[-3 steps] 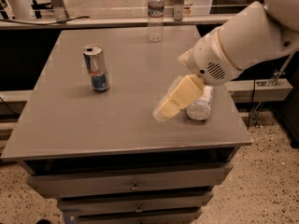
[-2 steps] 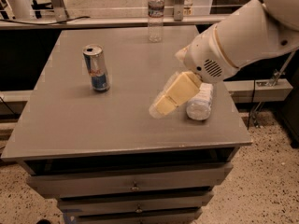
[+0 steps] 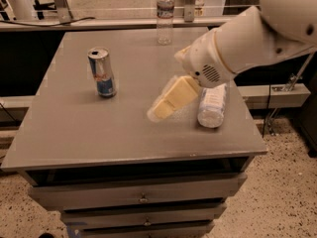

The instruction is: Move redbull can near water bottle

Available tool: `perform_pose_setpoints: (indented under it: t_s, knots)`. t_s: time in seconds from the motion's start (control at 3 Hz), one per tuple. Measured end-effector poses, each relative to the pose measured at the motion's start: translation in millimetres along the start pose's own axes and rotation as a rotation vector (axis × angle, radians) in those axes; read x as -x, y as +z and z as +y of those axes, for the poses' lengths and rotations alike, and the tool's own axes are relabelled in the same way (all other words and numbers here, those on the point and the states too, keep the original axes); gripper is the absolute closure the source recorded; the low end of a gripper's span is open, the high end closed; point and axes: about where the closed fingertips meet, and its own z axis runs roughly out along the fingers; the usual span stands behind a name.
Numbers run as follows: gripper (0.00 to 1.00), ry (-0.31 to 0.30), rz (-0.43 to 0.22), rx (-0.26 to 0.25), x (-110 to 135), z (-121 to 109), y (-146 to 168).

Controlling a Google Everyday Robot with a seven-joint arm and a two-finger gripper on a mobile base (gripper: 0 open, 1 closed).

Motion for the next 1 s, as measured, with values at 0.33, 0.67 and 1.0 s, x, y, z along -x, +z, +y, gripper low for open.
perform_pose_setpoints:
  t_s: [0.33,0.67,1.0]
  knots:
    - [0.0,-0.044,-0.104,0.007,20,-21,39]
    - [0.0,-0.052,-0.215,0.022,38,-37,74]
    - [0.0,-0.053,-0.327,0.041,57,-41,106]
